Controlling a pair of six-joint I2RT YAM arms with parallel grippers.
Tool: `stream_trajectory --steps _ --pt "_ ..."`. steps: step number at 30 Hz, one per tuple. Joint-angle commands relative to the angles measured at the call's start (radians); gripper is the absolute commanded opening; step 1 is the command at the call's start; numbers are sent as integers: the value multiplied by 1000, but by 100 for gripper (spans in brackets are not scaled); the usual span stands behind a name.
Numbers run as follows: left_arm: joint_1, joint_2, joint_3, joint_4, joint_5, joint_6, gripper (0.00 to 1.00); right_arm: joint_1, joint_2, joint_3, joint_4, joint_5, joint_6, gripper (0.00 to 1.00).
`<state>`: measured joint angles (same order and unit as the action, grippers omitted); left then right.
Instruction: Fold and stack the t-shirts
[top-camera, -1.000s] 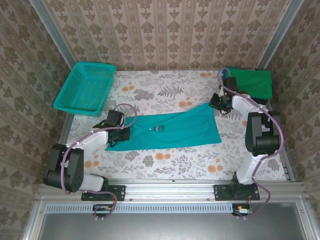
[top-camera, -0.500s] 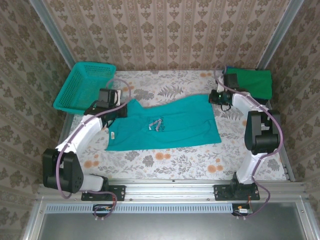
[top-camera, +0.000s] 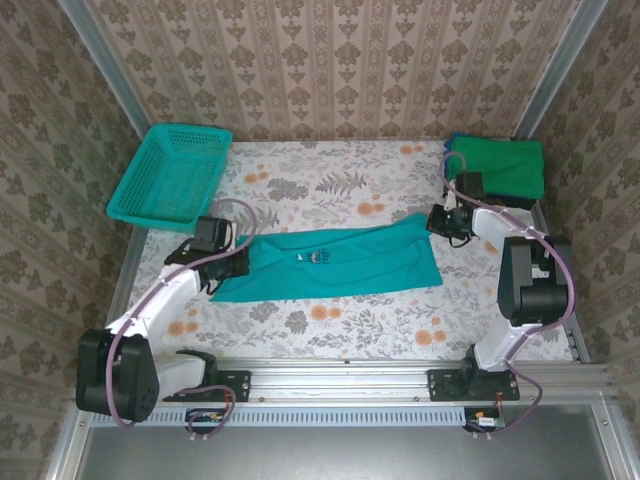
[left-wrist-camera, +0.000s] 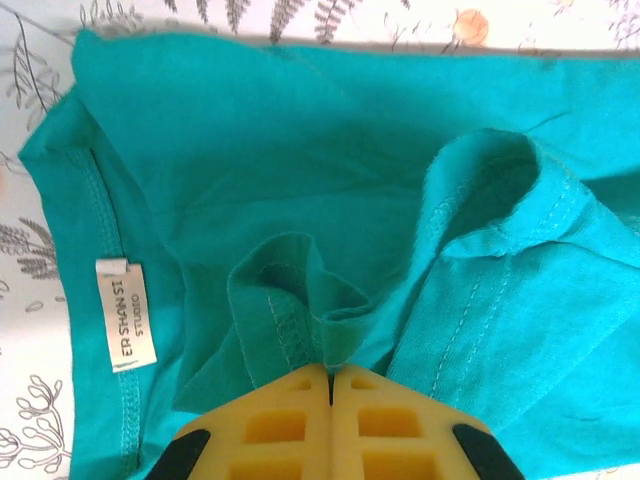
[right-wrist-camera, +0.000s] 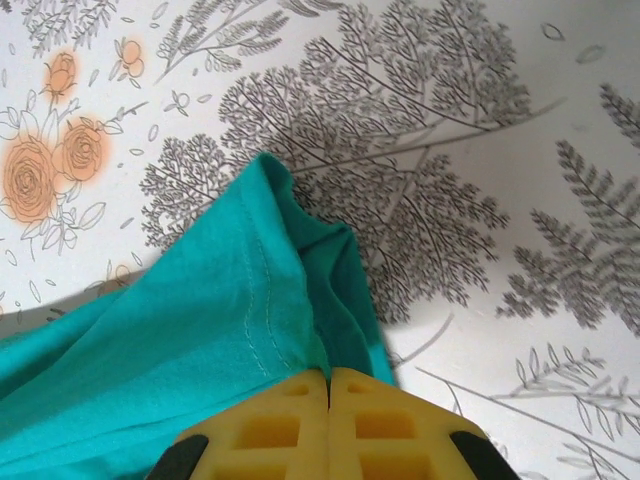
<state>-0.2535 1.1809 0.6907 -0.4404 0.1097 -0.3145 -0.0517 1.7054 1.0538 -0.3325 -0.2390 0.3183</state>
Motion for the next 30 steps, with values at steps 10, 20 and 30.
stream_trajectory --steps 10,20,30 --pt "-2 1 -61 43 28 -40 0 -5 -173 -82 -55 -18 72 38" --pt "-11 32 -96 57 24 -42 0 134 107 171 -169 161 87 43" --pt "-10 77 -94 69 37 -44 0 149 49 53 -198 235 67 43"
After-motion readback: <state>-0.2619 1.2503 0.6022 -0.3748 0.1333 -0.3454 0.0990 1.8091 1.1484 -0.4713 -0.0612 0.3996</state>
